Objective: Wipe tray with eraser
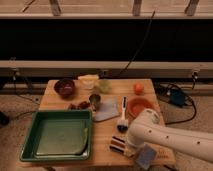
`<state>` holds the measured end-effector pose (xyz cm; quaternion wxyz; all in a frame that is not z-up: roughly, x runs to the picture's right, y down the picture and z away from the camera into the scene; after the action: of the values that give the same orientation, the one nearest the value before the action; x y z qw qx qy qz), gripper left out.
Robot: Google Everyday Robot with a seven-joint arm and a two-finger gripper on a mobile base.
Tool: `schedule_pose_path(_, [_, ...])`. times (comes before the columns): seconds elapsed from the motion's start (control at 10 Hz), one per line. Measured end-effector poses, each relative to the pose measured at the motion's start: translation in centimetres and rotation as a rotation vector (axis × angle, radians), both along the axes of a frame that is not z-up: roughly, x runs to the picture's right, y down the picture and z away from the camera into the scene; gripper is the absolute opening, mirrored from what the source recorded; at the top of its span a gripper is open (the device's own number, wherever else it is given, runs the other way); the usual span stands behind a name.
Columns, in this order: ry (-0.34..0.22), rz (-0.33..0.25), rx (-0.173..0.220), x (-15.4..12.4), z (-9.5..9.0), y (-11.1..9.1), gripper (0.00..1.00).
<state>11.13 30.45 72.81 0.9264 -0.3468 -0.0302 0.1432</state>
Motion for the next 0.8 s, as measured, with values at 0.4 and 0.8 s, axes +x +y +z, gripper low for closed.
schedule_pose_path(0.4, [-0.055, -0.047, 0.088, 0.3, -4.0, -3.8, 0.00])
schedule_pose_path(0.8, [-0.164, -0.115, 0.173, -0.6, -9.1, -8.7, 0.00])
